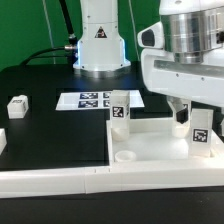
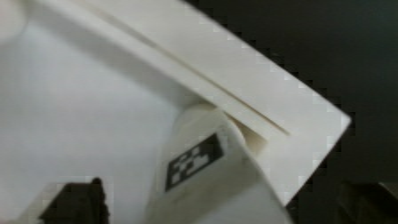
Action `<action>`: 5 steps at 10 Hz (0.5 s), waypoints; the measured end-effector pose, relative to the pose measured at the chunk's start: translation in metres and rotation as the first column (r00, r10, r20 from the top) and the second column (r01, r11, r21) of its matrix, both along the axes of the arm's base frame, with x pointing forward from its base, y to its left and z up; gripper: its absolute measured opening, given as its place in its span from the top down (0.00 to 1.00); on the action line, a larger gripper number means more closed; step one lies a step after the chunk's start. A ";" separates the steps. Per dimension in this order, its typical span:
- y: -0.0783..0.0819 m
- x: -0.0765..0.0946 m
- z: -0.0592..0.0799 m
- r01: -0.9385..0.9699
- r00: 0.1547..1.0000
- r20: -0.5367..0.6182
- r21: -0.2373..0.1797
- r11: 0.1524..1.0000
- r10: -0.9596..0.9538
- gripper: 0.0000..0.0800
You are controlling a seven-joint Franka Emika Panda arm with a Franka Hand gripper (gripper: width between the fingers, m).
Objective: Assemble square table
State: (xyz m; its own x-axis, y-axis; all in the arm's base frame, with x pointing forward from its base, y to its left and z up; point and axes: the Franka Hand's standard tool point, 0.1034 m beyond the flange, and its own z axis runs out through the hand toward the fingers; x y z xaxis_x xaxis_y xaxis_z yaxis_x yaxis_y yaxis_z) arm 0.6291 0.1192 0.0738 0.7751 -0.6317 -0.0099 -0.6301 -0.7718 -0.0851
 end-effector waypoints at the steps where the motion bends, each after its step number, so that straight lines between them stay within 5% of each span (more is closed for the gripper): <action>1: 0.001 0.003 0.002 -0.160 0.987 0.027 -0.020 0.987 0.160 0.19; 3: 0.004 0.005 0.002 -0.178 0.983 0.041 -0.020 0.984 0.179 0.19; 4: 0.003 0.005 0.002 -0.166 0.985 0.041 -0.018 0.986 0.167 0.35; 5: 0.004 0.005 0.002 -0.138 0.990 0.039 -0.015 0.990 0.139 0.35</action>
Offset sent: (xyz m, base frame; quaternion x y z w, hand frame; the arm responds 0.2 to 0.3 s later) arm 0.0000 0.0000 0.0000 0.0000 0.0000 0.0000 1.0000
